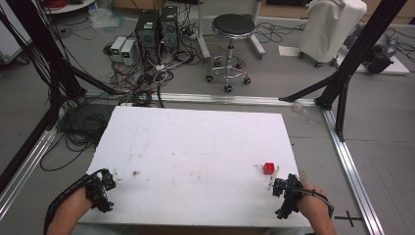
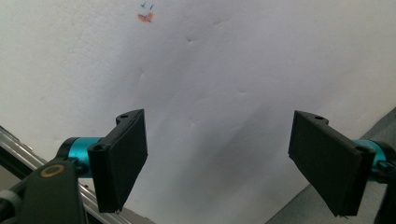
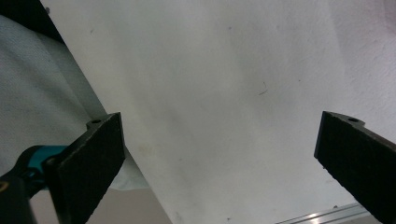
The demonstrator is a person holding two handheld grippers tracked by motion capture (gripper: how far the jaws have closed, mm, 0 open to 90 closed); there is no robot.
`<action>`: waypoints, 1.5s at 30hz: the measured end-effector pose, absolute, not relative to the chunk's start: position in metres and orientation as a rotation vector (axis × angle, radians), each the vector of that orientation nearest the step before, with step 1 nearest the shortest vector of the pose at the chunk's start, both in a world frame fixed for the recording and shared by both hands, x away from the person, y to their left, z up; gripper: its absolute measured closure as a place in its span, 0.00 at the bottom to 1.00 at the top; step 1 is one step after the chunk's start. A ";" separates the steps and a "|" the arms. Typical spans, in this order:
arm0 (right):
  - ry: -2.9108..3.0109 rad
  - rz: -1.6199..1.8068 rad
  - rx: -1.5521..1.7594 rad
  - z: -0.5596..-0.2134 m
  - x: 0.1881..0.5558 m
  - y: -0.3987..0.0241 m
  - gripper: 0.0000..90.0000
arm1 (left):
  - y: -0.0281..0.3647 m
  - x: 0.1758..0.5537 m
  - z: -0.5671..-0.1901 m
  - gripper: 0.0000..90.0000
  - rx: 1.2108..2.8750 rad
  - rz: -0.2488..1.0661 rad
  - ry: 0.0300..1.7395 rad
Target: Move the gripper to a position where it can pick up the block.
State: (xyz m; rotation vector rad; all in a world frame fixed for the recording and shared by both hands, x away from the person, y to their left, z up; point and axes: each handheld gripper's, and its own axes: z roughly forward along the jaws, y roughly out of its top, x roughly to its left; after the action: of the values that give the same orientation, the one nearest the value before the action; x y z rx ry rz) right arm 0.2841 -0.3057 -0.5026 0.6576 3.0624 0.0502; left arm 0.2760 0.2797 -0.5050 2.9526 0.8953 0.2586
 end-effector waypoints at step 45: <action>3.034 0.089 0.515 -0.489 0.308 -0.334 0.01 | 0.284 0.276 -0.506 0.22 2.938 0.259 0.920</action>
State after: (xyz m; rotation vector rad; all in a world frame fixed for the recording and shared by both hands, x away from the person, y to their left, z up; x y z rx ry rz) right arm 0.3083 -0.3336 -0.4892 0.5153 3.0336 0.0894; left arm 0.2755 0.2840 -0.5064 2.9382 0.9198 0.2585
